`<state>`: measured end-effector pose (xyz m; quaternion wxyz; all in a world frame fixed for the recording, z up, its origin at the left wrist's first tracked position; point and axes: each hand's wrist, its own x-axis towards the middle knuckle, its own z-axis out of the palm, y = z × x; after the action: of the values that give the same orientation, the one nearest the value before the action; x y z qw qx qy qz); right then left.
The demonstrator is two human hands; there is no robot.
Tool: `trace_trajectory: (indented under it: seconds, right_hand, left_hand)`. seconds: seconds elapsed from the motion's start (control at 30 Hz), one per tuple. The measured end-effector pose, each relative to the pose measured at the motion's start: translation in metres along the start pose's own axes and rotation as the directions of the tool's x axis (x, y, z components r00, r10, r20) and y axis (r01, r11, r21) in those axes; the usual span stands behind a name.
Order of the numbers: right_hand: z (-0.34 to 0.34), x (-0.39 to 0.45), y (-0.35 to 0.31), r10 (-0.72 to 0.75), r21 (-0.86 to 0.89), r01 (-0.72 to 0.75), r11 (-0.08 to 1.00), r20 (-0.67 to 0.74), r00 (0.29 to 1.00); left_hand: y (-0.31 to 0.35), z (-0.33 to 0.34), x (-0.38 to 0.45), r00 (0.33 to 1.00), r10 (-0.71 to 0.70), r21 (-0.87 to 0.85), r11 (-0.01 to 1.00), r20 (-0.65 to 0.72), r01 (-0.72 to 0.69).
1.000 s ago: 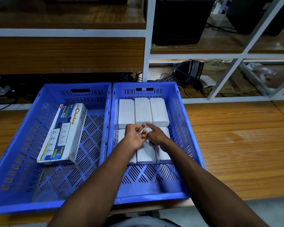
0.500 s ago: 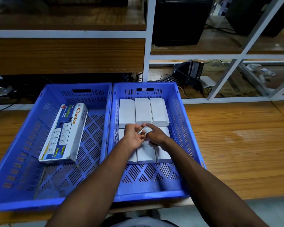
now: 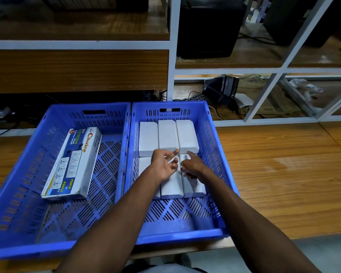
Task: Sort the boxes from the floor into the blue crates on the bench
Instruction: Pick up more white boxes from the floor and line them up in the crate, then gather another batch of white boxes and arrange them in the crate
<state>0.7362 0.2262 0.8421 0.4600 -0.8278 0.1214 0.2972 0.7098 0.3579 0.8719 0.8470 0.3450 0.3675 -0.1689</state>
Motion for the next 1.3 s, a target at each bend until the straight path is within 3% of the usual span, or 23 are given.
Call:
trace_trajectory:
  seconds: [0.27,0.43,0.5,0.63,0.73,0.83,0.97,1.13,1.2,1.3]
  right_hand:
    - [0.003,0.004,0.004,-0.012,-0.016,0.012,1.0,0.016,1.0]
    - [0.003,0.0,0.0,-0.065,-0.071,0.071,0.995,0.079,0.995]
    - [-0.002,-0.013,-0.005,-0.082,-0.124,0.099,0.987,0.131,0.988]
    - [-0.015,-0.045,-0.003,-0.243,-0.225,0.27,0.936,0.14,0.96]
    - [-0.02,-0.076,0.013,-0.374,-0.166,0.381,0.91,0.072,0.925]
    - [-0.019,-0.12,0.028,-0.449,-0.033,0.447,0.894,-0.093,0.889]
    - [-0.012,-0.196,0.046,-0.454,0.065,0.508,0.859,-0.361,0.815]
    - [0.02,-0.278,0.084,-0.324,0.253,0.542,0.801,-0.578,0.749]
    - [0.042,-0.307,0.104,-0.21,0.324,0.545,0.773,-0.68,0.702]
    - [0.086,-0.35,0.133,0.055,0.466,0.456,0.758,-0.743,0.667]
  left_hand:
    - [0.002,-0.011,-0.008,0.997,0.059,0.032,0.998,-0.046,-0.057]
    - [0.002,-0.015,-0.029,0.979,0.201,0.212,0.959,-0.042,-0.188]
    - [0.002,-0.021,-0.041,0.953,0.304,0.406,0.87,0.007,-0.281]
    - [-0.006,-0.038,-0.068,0.849,0.513,0.706,0.554,0.128,-0.441]
    - [-0.02,-0.05,-0.097,0.744,0.63,0.78,0.343,0.222,-0.523]
    - [-0.033,-0.052,-0.129,0.69,0.639,0.719,0.297,0.34,-0.629]
    - [-0.048,-0.048,-0.17,0.702,0.511,0.52,0.473,0.496,-0.712]
    - [-0.084,-0.054,-0.197,0.679,0.162,0.414,0.685,0.716,-0.6]
    - [-0.104,-0.064,-0.205,0.644,-0.011,0.463,0.705,0.765,-0.538]
    - [-0.135,-0.087,-0.212,0.594,-0.281,0.62,0.606,0.753,-0.498]
